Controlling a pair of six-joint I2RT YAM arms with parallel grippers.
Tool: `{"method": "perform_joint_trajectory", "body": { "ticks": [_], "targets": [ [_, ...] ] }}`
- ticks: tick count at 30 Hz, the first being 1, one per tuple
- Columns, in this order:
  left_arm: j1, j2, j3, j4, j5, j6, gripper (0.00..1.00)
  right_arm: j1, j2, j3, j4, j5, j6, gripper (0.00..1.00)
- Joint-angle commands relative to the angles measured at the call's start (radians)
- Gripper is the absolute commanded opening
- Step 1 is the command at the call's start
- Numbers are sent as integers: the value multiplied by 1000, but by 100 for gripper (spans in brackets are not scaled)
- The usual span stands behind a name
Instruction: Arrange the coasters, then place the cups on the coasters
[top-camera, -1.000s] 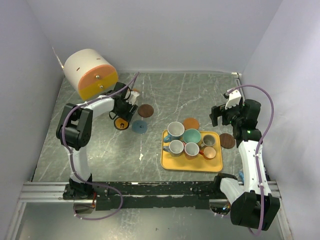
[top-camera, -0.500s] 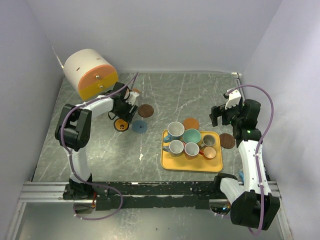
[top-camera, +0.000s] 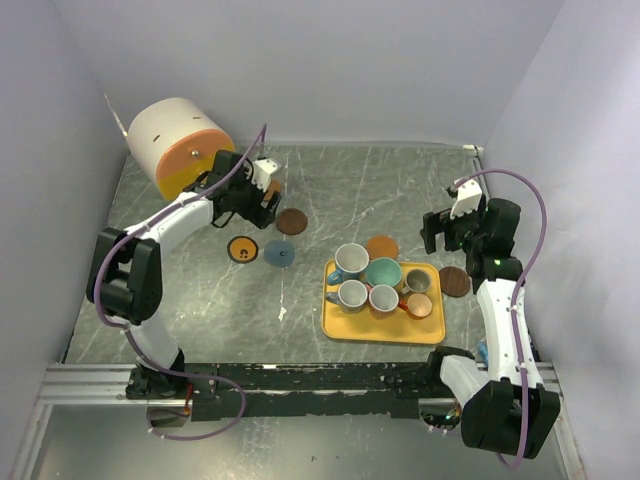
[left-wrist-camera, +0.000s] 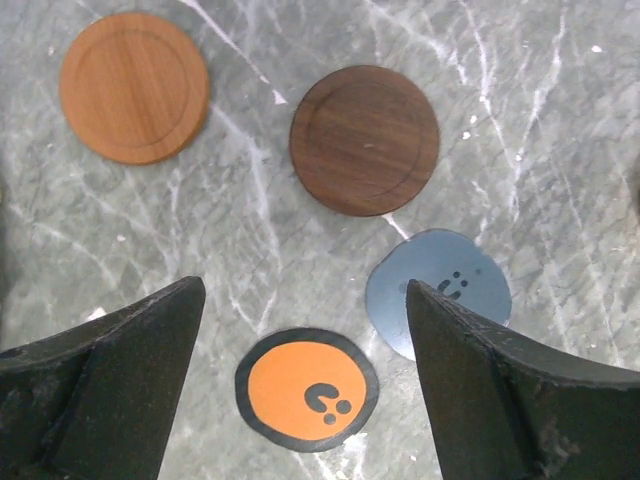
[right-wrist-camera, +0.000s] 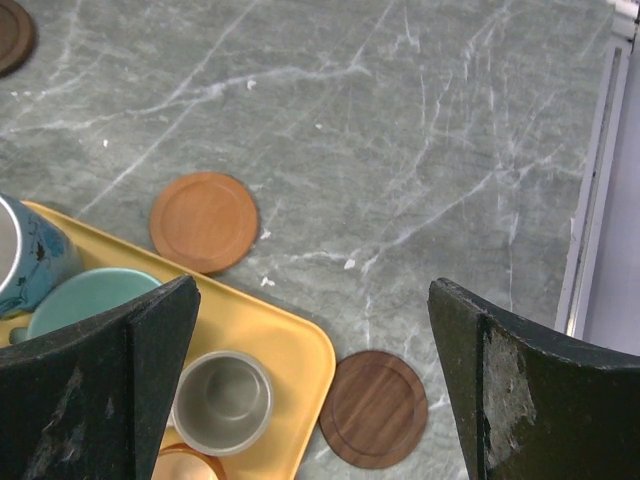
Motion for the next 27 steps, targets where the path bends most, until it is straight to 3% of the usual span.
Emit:
{"method": "perform_joint_trajectory", "body": {
  "ticks": [1, 10, 27],
  "targets": [
    [-20, -10, -38, 51, 112, 45, 96, -5, 13, 36, -59, 65, -31, 100],
    [-111, 12, -107, -66, 67, 291, 99, 3, 16, 9, -79, 93, -40, 100],
    [-196, 111, -121, -77, -37, 340, 100, 5, 37, -16, -73, 80, -33, 100]
  ]
}}
